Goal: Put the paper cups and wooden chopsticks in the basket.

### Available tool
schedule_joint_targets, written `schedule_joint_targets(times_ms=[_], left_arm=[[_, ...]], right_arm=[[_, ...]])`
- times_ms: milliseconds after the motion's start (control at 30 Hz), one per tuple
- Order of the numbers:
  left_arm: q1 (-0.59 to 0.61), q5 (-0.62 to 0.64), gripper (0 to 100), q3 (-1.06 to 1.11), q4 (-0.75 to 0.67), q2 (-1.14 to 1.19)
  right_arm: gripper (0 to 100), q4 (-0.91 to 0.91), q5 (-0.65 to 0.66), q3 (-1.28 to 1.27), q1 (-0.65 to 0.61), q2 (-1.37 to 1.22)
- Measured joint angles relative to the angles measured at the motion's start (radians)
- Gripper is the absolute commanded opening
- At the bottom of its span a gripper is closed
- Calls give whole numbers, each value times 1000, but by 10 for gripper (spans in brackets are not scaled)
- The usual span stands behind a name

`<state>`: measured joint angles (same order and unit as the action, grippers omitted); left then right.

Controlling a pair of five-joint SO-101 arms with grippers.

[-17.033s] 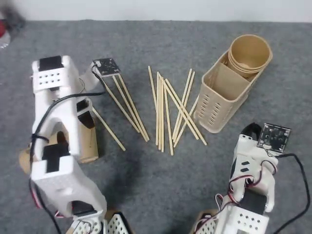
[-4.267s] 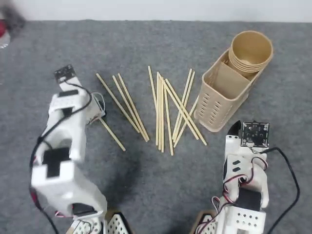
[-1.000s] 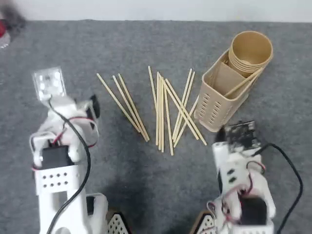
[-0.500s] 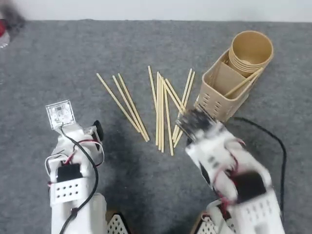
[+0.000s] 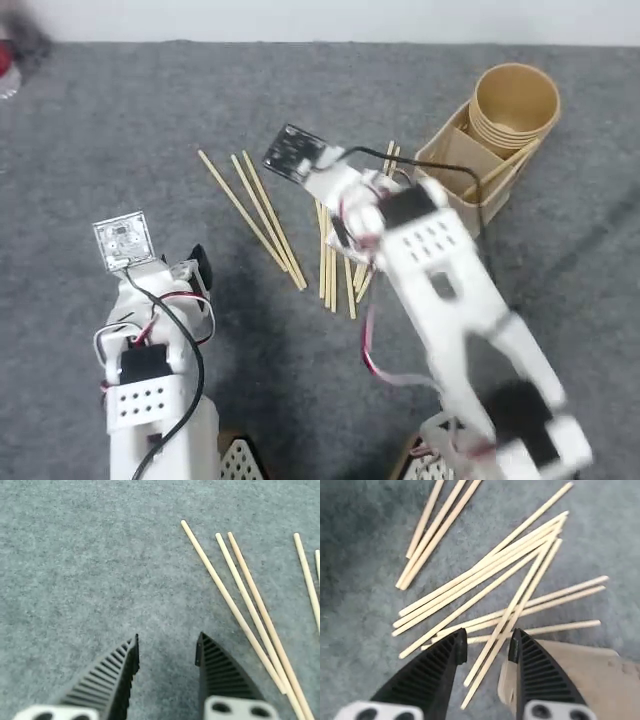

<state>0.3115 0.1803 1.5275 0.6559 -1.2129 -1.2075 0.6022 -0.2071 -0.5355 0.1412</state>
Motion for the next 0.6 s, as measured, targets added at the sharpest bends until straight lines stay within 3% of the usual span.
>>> schedule_joint_targets(times_ms=[367,600], left_arm=[[-2,0,184,0,0,0],[-40,0,184,0,0,0]], right_arm=[[152,41,9,450,132,-643],[152,-49,9,681,135,-865]])
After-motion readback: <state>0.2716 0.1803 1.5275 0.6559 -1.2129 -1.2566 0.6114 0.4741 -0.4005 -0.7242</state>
